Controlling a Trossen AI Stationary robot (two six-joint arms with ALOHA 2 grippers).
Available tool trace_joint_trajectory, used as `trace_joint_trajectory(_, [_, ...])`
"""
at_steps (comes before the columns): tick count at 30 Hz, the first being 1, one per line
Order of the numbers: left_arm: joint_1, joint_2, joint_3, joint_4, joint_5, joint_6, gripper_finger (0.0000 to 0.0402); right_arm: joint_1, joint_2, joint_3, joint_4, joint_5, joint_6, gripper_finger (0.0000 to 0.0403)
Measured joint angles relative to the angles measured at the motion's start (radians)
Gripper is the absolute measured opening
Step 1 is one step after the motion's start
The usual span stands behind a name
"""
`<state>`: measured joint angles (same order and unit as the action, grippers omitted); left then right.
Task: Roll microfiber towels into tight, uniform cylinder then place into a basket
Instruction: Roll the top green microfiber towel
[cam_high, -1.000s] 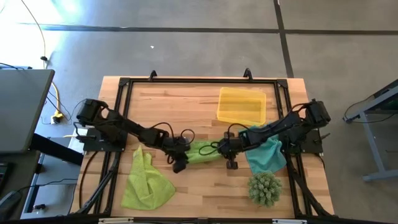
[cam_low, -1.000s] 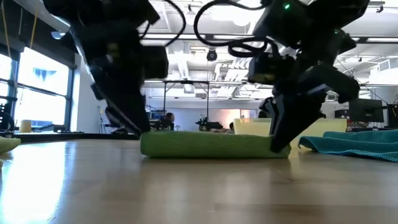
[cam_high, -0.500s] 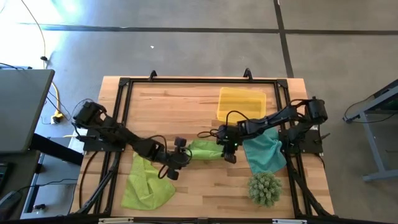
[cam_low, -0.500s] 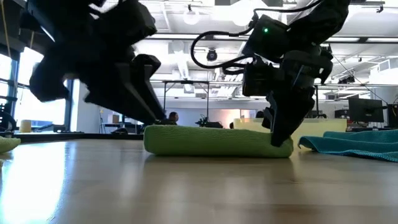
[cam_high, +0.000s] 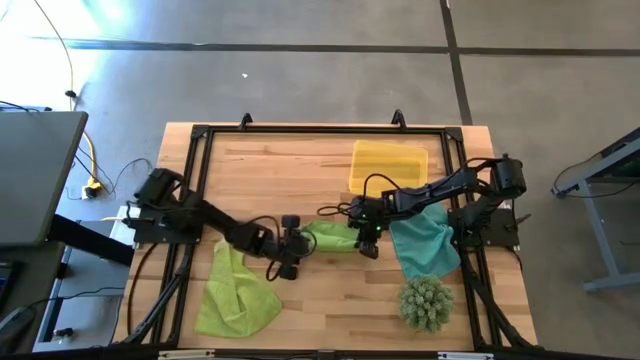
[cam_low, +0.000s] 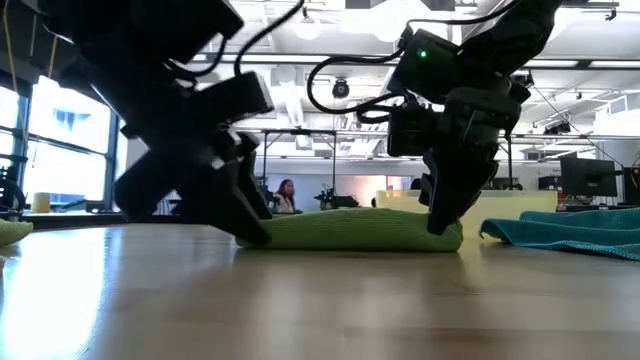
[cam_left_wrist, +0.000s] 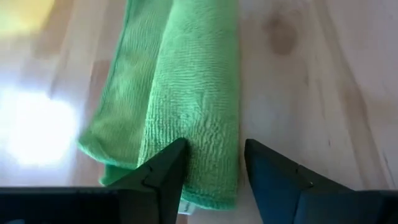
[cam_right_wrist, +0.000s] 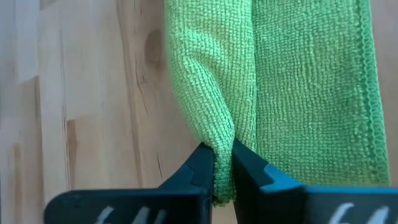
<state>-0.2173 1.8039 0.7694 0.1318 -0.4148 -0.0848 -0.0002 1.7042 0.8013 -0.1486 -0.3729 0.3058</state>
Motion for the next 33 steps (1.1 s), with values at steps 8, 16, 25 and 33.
trace_joint_trajectory(8, [0.113, -0.004, 0.005, -0.047, 0.27, -0.379, 0.0093, -0.002, -0.007, 0.0, -0.001, 0.025, -0.115, 0.0089])
trace_joint_trajectory(16, [0.196, -0.003, 0.005, -0.061, 0.592, -0.599, 0.0031, 0.005, -0.101, 0.002, -0.014, 0.04, -0.337, 0.0147])
trace_joint_trajectory(25, [0.264, 0.002, 0.002, -0.055, 0.701, -0.65, 0.0034, 0.192, -0.127, 0.003, 0.023, 0.316, -0.682, 0.014])
trace_joint_trajectory(33, [0.269, 0.002, 0.001, -0.051, 0.695, -0.672, 0.0035, 0.291, -0.089, 0.003, 0.077, 0.447, -0.592, 0.0138])
